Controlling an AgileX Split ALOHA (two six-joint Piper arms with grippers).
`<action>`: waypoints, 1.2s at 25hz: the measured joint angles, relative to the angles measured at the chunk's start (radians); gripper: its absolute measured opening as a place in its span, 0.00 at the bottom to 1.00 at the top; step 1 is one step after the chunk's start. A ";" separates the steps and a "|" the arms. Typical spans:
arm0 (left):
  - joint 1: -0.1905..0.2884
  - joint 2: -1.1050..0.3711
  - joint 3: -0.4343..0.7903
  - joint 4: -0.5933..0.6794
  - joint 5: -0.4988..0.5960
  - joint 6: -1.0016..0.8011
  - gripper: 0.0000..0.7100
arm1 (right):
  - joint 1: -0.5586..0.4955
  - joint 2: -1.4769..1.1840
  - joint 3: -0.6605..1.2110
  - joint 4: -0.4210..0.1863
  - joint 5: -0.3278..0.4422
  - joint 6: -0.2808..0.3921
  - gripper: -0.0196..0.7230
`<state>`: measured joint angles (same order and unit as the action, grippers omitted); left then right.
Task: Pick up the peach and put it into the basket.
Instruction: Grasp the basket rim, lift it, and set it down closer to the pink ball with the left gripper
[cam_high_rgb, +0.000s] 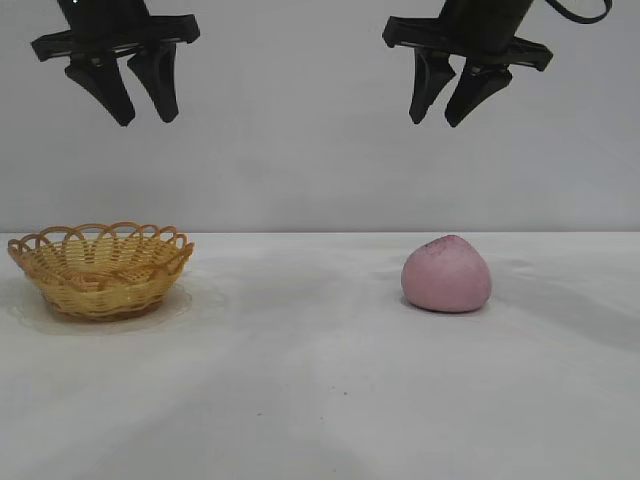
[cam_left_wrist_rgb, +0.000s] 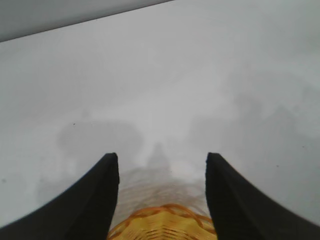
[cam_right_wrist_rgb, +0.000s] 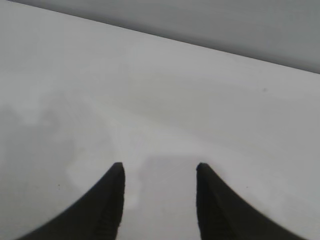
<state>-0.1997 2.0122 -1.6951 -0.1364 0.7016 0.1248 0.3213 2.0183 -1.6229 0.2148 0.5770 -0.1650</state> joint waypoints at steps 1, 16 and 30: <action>0.000 0.000 0.000 0.000 0.000 0.000 0.48 | 0.000 0.000 0.000 0.000 0.000 0.000 0.45; 0.000 0.019 -0.002 0.139 0.142 0.062 0.48 | 0.000 0.000 0.000 0.000 0.027 -0.001 0.45; 0.027 0.130 -0.004 0.209 0.246 0.166 0.48 | 0.000 0.000 -0.001 0.000 0.056 -0.002 0.45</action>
<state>-0.1726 2.1424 -1.6990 0.0726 0.9477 0.2911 0.3213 2.0183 -1.6243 0.2148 0.6329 -0.1674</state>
